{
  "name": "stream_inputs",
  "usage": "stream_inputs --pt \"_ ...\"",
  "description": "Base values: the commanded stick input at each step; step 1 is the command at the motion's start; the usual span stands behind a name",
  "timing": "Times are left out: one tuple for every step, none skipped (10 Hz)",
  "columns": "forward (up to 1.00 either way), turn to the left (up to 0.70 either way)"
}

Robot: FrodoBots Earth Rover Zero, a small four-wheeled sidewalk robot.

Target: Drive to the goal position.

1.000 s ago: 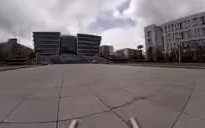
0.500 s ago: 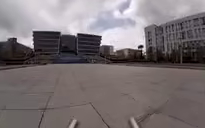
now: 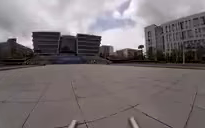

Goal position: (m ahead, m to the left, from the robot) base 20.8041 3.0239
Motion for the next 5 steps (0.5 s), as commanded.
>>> stream_inputs --pt "1.0 0.37" --pt "1.0 0.14" --pt "1.0 0.0" --pt "1.0 0.0" --pt "1.0 0.0"
